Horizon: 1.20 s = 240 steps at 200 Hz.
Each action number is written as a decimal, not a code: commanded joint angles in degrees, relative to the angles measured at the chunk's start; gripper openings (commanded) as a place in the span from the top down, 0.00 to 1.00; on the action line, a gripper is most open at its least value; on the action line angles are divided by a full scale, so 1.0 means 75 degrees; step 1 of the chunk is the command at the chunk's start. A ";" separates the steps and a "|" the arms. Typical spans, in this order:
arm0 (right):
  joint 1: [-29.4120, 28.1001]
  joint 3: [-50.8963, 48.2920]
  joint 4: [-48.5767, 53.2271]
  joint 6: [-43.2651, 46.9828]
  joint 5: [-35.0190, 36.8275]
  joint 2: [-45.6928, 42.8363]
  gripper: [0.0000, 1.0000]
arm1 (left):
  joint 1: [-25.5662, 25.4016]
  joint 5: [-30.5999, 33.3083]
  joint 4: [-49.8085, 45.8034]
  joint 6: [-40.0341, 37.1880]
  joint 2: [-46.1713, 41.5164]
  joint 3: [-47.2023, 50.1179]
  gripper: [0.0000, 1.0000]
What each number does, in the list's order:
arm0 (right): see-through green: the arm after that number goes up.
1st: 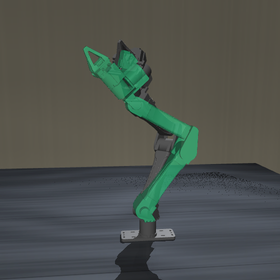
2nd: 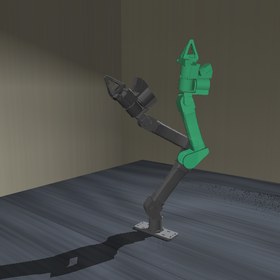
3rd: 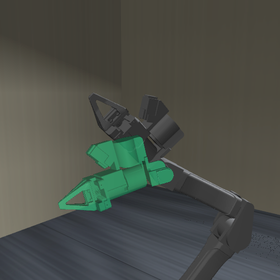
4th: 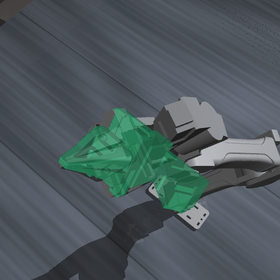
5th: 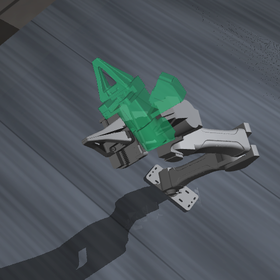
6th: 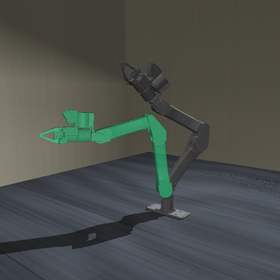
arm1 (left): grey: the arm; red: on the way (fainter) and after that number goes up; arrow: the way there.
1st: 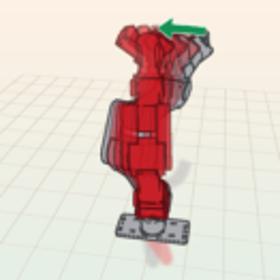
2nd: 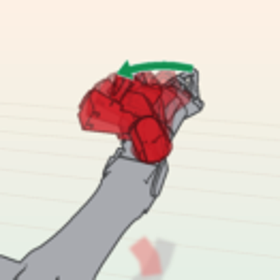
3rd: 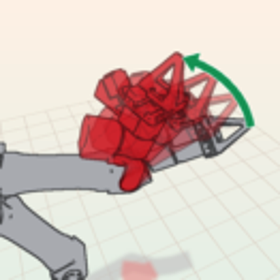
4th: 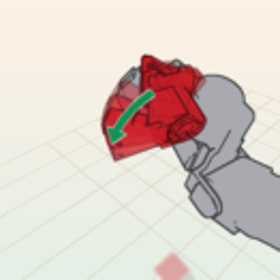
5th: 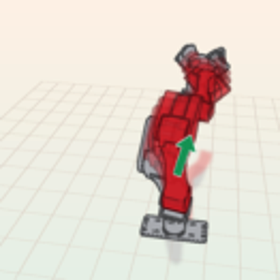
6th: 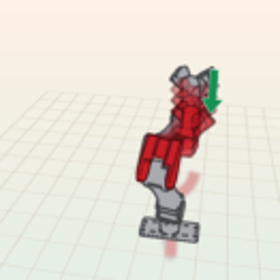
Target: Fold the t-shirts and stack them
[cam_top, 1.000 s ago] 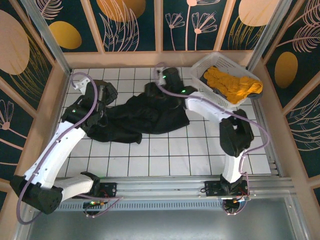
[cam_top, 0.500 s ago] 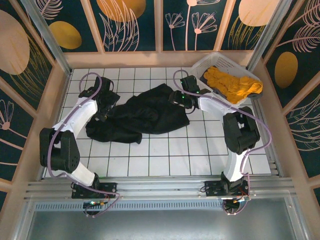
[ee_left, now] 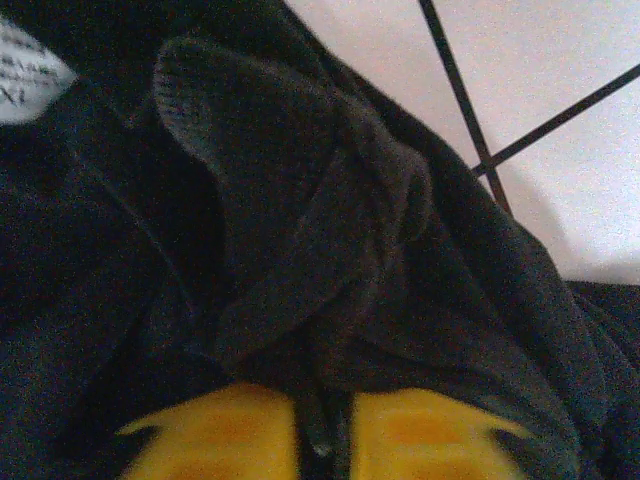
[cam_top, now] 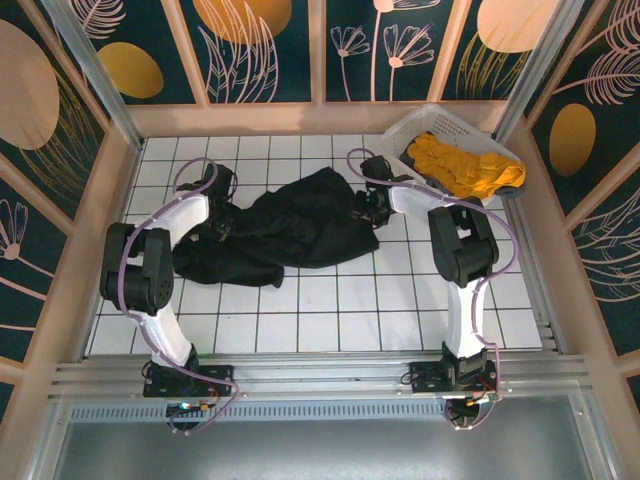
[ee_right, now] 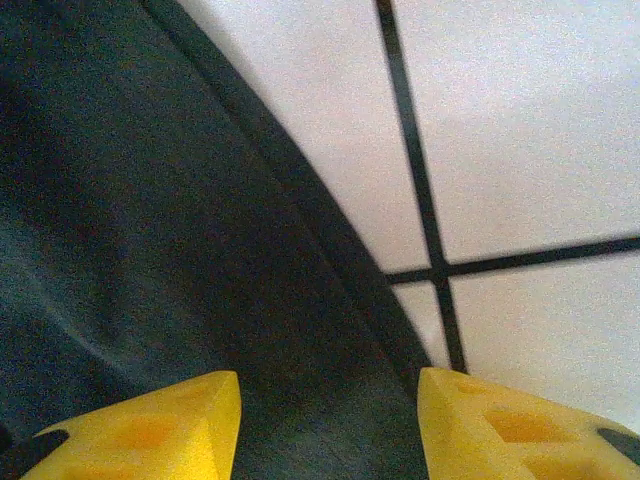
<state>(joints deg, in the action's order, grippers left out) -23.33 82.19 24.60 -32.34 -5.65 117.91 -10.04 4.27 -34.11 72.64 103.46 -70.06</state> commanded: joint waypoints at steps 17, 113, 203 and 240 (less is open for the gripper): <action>-0.0120 -0.0681 0.0541 0.0273 0.0181 -0.0728 0.49 | 0.0073 0.0511 -0.0505 -0.0082 -0.1038 -0.0248 0.99; -0.0504 -0.0683 0.0725 0.0111 -0.0436 -0.0072 1.00 | 0.0160 0.1059 -0.0684 -0.0585 -0.2142 -0.1088 1.00; 0.0834 0.4357 0.1090 -0.0002 -0.0695 0.0185 1.00 | 0.1209 -0.0851 0.0956 -0.2304 0.0261 -0.5730 1.00; 0.1333 0.7527 0.1635 -0.0281 -0.1086 0.0932 1.00 | 0.1781 -0.1337 0.1326 -0.2385 0.1256 -0.8923 1.00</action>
<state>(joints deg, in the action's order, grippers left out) -15.25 128.75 32.58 -32.32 -11.14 122.78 0.27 -2.17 -31.07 56.93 111.87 -124.70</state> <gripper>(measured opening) 0.048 0.043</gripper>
